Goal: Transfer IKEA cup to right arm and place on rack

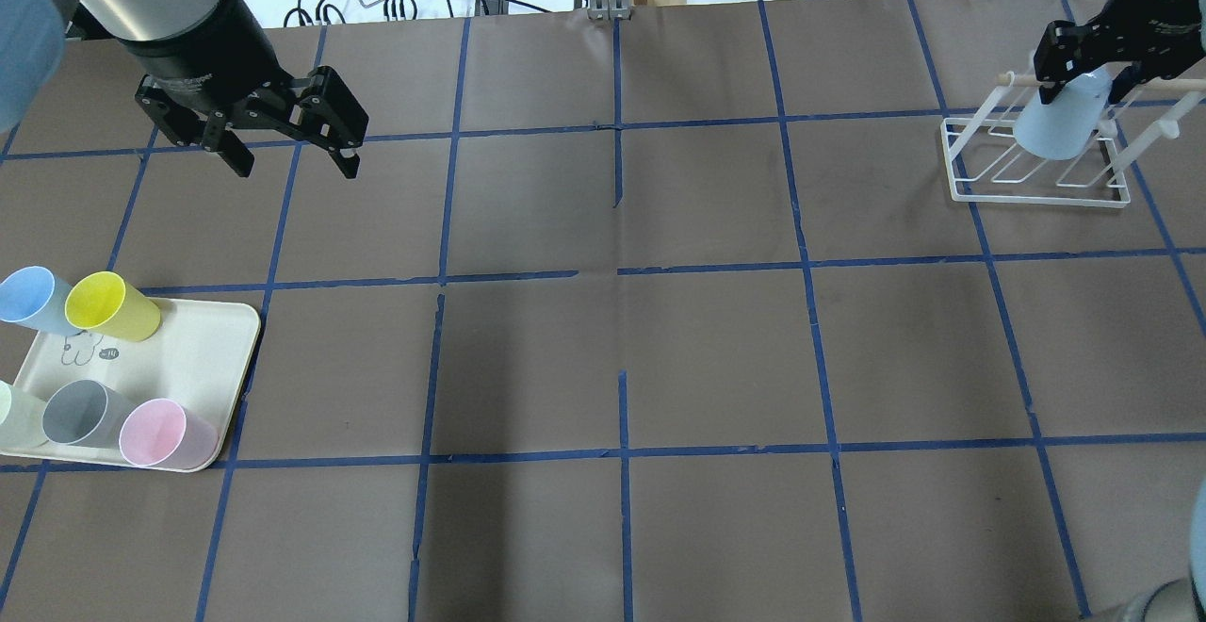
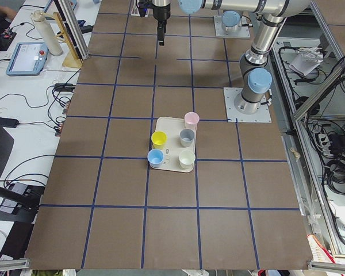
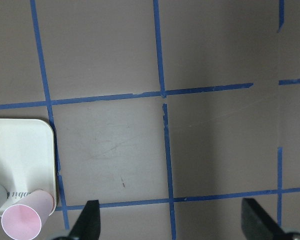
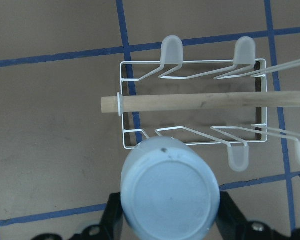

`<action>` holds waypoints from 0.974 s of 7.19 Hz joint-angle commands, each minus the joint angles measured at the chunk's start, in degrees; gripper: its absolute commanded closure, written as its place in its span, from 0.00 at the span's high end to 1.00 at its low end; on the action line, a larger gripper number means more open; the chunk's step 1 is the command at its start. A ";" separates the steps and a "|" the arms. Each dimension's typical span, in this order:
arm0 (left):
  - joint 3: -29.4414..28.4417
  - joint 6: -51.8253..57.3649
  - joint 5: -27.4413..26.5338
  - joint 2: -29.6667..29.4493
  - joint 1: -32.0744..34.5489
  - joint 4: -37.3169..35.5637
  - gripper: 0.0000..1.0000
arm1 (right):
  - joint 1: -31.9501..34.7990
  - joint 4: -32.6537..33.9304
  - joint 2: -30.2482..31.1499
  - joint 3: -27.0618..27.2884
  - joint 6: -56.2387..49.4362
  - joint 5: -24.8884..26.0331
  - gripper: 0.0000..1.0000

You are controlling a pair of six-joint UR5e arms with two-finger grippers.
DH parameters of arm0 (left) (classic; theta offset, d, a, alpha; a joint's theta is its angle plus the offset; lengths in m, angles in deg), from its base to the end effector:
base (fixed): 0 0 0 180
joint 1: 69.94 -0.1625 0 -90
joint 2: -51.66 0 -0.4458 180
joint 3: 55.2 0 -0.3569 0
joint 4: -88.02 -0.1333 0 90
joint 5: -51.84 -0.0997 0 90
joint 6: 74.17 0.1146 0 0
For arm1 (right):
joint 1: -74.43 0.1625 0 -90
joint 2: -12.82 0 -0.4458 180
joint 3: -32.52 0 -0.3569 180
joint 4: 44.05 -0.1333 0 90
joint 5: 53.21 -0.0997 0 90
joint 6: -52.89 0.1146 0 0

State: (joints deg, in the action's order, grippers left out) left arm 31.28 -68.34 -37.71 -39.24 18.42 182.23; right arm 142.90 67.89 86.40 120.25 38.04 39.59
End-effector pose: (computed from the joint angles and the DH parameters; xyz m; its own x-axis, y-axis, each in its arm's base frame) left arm -0.1210 -0.4637 0.5072 -0.9973 0.0728 0.0106 0.0731 0.9970 0.0268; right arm -0.0964 -0.5923 0.4030 -0.9889 0.1241 0.0815 0.1140 0.9864 -0.1186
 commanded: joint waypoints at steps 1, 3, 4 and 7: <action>-0.61 0.06 0.69 -0.77 -0.03 -0.35 1.00 | 0.00 0.74 -1.94 0.16 0.00 -0.07 0.36; -0.79 0.06 0.69 -0.77 -0.03 -0.35 1.00 | 0.00 3.62 -4.57 0.33 0.00 -0.08 0.39; -0.79 0.06 0.69 -0.68 -0.03 -0.35 1.00 | 0.00 4.25 -5.63 0.33 0.00 -0.16 0.42; -0.79 0.06 0.69 -0.68 -0.12 -0.44 1.00 | 0.00 3.55 -5.30 -0.02 -2.19 -0.60 1.00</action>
State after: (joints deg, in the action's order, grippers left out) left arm 30.49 -68.29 -37.02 -39.96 18.32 181.83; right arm 142.89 71.82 80.88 120.46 36.65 39.10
